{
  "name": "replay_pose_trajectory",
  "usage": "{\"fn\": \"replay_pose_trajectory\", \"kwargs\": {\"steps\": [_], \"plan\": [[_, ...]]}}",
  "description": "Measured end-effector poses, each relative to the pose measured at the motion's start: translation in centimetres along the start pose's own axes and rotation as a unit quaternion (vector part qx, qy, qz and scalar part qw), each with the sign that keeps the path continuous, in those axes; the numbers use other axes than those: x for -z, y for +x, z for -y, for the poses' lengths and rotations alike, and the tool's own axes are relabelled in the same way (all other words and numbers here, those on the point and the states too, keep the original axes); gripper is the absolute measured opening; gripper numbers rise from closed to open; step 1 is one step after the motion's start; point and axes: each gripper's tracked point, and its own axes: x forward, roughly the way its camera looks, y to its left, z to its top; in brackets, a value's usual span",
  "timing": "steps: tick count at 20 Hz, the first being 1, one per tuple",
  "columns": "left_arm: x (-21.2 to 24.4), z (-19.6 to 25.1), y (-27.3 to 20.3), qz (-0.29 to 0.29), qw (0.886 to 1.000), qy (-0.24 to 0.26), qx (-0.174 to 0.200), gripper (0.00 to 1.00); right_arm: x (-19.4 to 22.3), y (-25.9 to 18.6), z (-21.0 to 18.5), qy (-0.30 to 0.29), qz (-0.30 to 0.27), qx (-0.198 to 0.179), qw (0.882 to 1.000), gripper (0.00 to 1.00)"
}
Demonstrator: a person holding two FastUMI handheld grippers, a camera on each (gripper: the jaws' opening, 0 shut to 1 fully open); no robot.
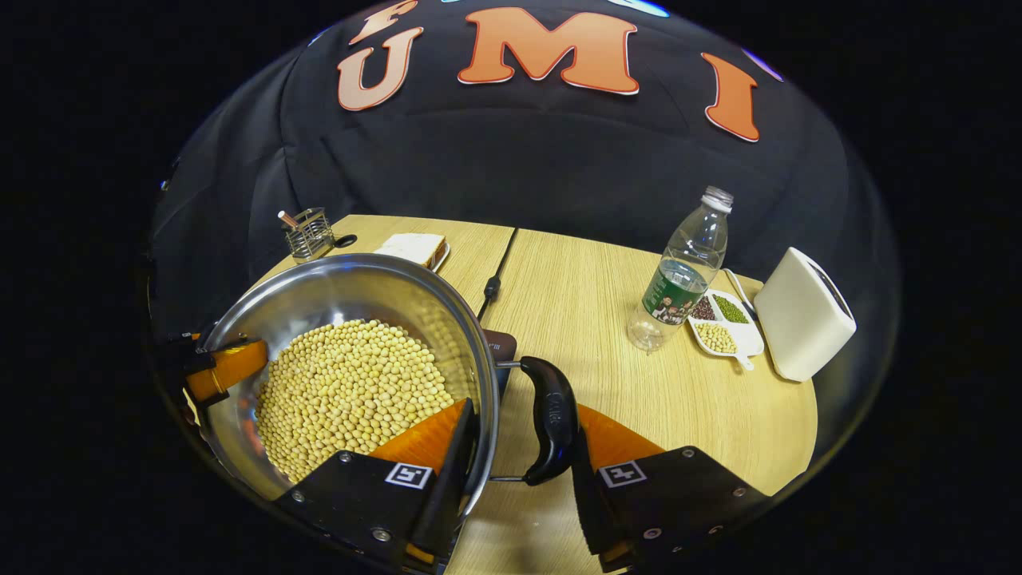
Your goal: First push the handle of the pot to place it horizontally, then grasp the pot with both hands and set it on the induction cooktop.
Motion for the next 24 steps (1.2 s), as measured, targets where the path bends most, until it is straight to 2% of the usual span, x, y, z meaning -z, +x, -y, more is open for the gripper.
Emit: {"fn": "replay_pose_trajectory", "kwargs": {"steps": [1,3,4,5,6,7,9,11,12,13,14,16,19,21,22,24], "plan": [[-0.2,0.0,0.1,-0.001,1.000,0.002,0.000,0.74,0.0,0.2,0.0,0.004,-0.002,0.001,1.000,0.61],[0.1,-0.1,0.2,-0.006,1.000,0.002,0.003,0.71,0.2,0.4,0.0,0.016,-0.009,0.001,1.000,0.62],[0.5,-0.1,0.1,-0.013,1.000,0.003,-0.001,0.74,0.2,0.4,0.0,0.022,-0.012,-0.001,1.000,0.59],[0.7,-0.2,0.1,-0.014,1.000,0.010,-0.008,0.78,0.2,0.4,0.0,0.025,-0.010,-0.001,1.000,0.64],[0.5,-0.2,0.1,-0.011,0.999,0.026,-0.020,0.81,0.2,0.4,0.1,0.027,-0.009,0.003,1.000,0.63],[0.5,-0.4,0.0,-0.008,0.998,0.044,-0.033,0.88,0.0,0.1,0.2,0.024,-0.001,0.008,1.000,0.67],[0.2,-0.5,-0.6,-0.005,0.997,0.064,-0.048,0.93,-1.6,-1.0,0.6,0.017,0.031,0.012,0.999,0.71],[-0.4,-0.9,-1.1,0.010,0.997,0.043,-0.064,0.89,-2.5,-2.9,1.0,0.019,0.053,0.008,0.998,0.73],[-0.7,-1.4,-1.4,0.029,0.997,0.021,-0.073,0.94,-2.8,-3.9,1.5,0.018,0.063,0.009,0.998,0.75],[-0.7,-1.5,-1.8,0.044,0.996,-0.007,-0.079,0.88,-3.4,-5.2,2.3,0.013,0.082,0.012,0.997,0.76],[-0.6,-1.5,-2.4,0.053,0.994,-0.032,-0.087,0.94,-4.0,-6.5,3.0,0.007,0.104,0.016,0.994,0.77],[-1.1,-1.9,-3.5,0.079,0.989,-0.071,-0.104,0.94,-5.5,-9.5,4.3,-0.007,0.153,0.022,0.988,0.78],[-3.2,-2.3,-6.3,0.122,0.982,-0.069,-0.124,0.94,-6.0,-13.4,6.8,-0.029,0.192,0.030,0.980,0.79],[-5.5,-2.3,-8.8,0.159,0.976,-0.058,-0.136,0.90,-6.4,-15.7,8.1,-0.032,0.221,0.038,0.974,0.80],[-6.4,-1.7,-10.1,0.174,0.974,-0.059,-0.134,0.90,-6.7,-16.9,8.5,-0.030,0.236,0.038,0.970,0.80],[-7.8,0.7,-12.4,0.197,0.973,-0.055,-0.104,0.90,-7.4,-19.2,9.3,-0.027,0.270,0.036,0.962,0.81]]}}
